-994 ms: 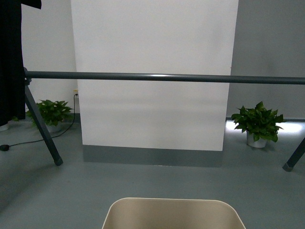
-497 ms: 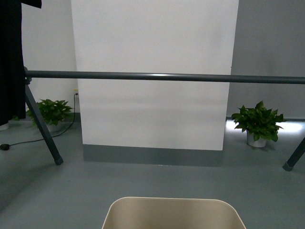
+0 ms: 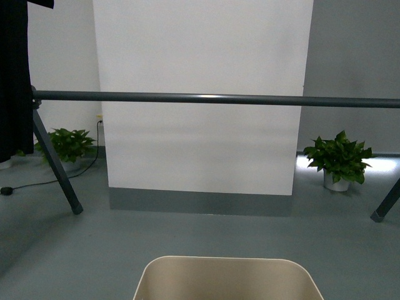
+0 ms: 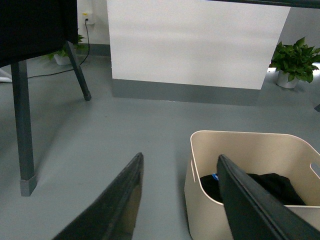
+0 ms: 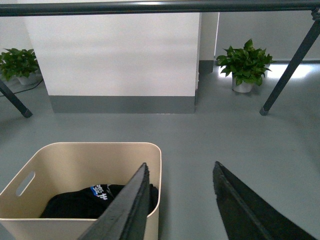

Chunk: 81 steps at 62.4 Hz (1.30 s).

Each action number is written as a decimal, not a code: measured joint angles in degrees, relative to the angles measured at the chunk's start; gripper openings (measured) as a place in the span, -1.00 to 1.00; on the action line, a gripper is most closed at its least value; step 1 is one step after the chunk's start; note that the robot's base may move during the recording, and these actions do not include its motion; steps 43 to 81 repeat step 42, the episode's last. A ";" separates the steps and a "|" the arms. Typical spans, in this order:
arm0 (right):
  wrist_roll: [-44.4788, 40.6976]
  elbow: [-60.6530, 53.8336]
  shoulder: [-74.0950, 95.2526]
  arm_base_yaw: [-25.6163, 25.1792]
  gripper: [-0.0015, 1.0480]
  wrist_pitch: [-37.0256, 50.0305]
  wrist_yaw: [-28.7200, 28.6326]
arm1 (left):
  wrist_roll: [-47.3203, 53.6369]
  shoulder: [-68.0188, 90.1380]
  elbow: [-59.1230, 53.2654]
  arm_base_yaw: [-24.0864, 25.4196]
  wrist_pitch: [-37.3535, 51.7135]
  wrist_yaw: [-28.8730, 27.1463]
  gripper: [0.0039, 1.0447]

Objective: Move hamper under clothes hanger

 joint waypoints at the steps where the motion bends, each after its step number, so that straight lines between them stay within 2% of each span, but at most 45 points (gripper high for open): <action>1: 0.00 0.00 0.00 0.00 -0.02 0.00 0.00 | 0.00 0.00 0.00 0.00 0.00 -0.02 0.14; 15: 0.00 0.00 0.00 0.00 0.65 0.00 0.00 | 0.00 0.00 0.00 0.00 0.00 -0.02 0.82; 18: 0.02 0.00 0.00 0.00 0.79 0.00 0.00 | 0.07 0.00 0.00 0.00 0.00 -0.02 0.91; 20: 0.02 0.00 0.00 0.00 0.87 0.00 0.00 | 0.04 0.00 0.00 0.00 0.00 0.00 0.89; 81: 0.02 0.00 0.00 0.00 0.85 0.00 0.00 | 0.04 0.00 0.00 0.00 0.00 -0.02 0.88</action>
